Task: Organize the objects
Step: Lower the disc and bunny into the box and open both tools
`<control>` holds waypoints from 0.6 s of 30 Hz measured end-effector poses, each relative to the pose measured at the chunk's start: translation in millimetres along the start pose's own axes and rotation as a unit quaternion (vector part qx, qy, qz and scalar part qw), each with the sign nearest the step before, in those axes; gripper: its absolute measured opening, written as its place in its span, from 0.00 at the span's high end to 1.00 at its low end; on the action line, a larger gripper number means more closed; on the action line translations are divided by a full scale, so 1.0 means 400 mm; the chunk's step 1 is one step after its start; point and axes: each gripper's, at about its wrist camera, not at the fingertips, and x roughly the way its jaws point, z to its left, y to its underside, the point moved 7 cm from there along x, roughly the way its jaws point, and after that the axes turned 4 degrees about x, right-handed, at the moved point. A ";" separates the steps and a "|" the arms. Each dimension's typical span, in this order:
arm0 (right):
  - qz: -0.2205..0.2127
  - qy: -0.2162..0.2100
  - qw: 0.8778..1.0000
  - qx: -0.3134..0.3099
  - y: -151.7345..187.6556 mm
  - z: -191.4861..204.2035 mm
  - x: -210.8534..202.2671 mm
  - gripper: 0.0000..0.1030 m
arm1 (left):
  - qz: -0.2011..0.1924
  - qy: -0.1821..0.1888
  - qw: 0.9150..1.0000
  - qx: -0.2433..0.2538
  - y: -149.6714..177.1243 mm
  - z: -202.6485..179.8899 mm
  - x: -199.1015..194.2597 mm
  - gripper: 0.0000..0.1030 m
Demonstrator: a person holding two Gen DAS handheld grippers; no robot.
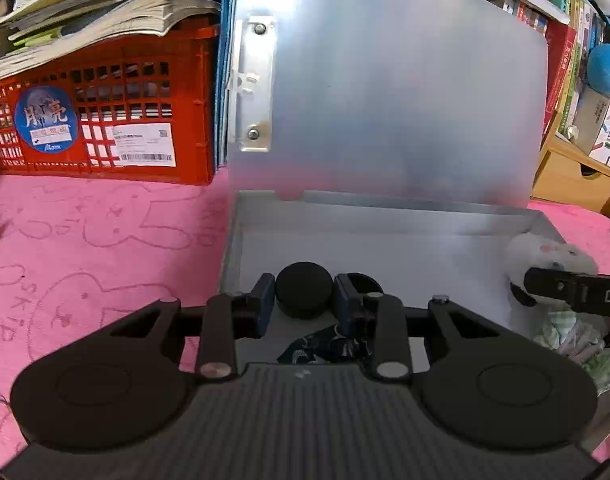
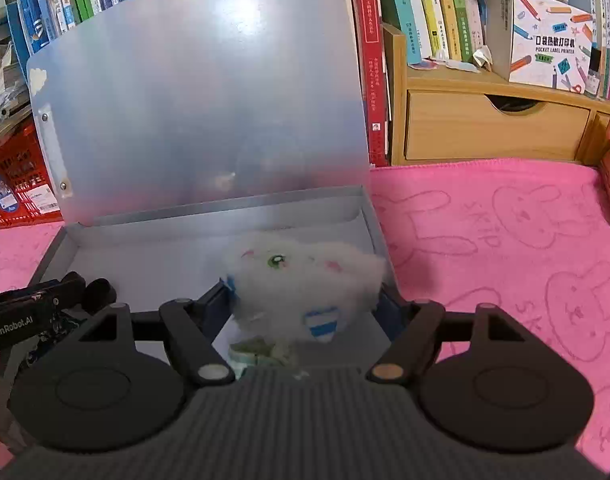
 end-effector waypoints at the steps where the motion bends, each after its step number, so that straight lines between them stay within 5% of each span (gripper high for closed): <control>1: 0.001 0.002 1.000 -0.003 0.000 0.003 0.001 0.26 | 0.001 0.001 1.000 0.000 0.000 -0.001 0.000 0.64; 6: 0.001 -0.003 1.000 0.004 -0.001 0.003 -0.005 0.16 | 0.001 -0.006 1.000 0.008 -0.001 -0.008 -0.007 0.62; 11: -0.008 -0.006 1.000 0.005 -0.006 0.005 -0.039 0.12 | -0.002 0.002 1.000 0.009 -0.005 -0.020 -0.038 0.39; 18: -0.038 -0.007 0.999 0.003 -0.017 0.012 -0.134 0.11 | -0.020 0.005 1.000 0.018 -0.022 -0.038 -0.117 0.32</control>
